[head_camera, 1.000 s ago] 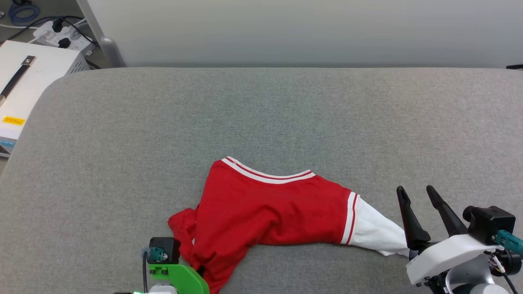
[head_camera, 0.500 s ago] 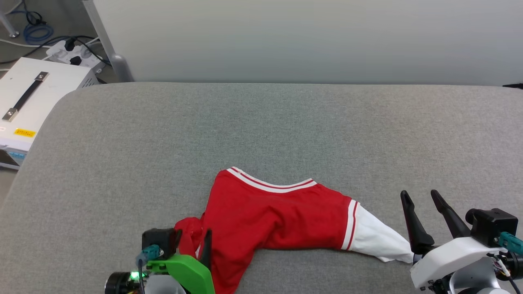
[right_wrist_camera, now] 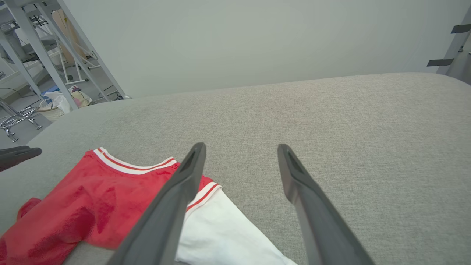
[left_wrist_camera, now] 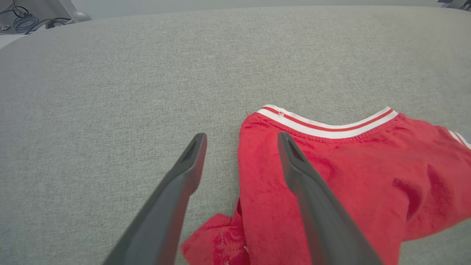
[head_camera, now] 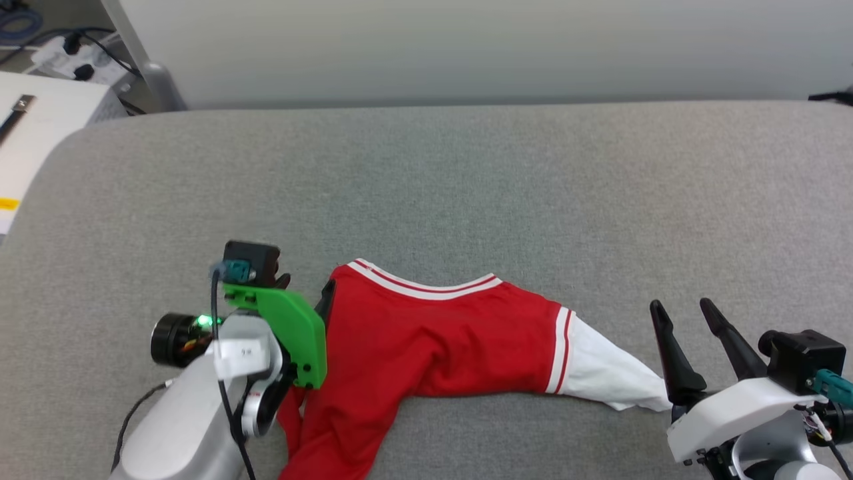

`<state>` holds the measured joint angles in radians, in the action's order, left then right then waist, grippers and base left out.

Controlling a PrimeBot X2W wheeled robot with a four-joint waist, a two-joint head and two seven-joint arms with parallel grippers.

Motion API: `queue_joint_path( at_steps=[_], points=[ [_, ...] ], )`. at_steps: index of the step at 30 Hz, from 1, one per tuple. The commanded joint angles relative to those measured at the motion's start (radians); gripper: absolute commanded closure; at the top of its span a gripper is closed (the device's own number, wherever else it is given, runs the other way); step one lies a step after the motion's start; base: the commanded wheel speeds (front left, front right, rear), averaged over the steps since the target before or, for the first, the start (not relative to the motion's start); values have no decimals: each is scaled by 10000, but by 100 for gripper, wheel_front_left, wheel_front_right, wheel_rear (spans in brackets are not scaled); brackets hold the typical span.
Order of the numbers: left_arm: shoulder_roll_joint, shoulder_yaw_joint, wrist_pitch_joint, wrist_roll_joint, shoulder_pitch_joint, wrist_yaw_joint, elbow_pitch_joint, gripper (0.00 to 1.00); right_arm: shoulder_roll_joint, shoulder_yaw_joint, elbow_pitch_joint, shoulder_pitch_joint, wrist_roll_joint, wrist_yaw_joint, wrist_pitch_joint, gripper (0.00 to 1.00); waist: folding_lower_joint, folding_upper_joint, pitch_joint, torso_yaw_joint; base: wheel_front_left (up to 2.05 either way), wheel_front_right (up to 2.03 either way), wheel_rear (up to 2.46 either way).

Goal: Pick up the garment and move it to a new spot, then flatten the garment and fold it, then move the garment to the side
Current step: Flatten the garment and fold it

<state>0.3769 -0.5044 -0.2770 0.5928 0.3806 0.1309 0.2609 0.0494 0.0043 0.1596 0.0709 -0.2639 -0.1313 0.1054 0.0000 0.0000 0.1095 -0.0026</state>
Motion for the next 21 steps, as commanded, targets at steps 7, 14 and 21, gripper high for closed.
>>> queue_joint_path(
  at_steps=[7,14,21],
  points=[
    [-123,-449,-1025,18,1479,-646,1670,0,139,190,-200,-520,-190,6,-136,0,0,0,1202,-552,0,0,0],
    [-238,-998,-2550,161,1966,-1115,3433,0,202,211,-574,-703,-206,6,-295,0,0,0,1407,-695,0,0,0],
    [-286,-980,-2004,-82,2417,-881,3793,100,190,219,-760,-779,-263,6,-358,0,0,0,1284,-633,0,0,0]
  ],
)
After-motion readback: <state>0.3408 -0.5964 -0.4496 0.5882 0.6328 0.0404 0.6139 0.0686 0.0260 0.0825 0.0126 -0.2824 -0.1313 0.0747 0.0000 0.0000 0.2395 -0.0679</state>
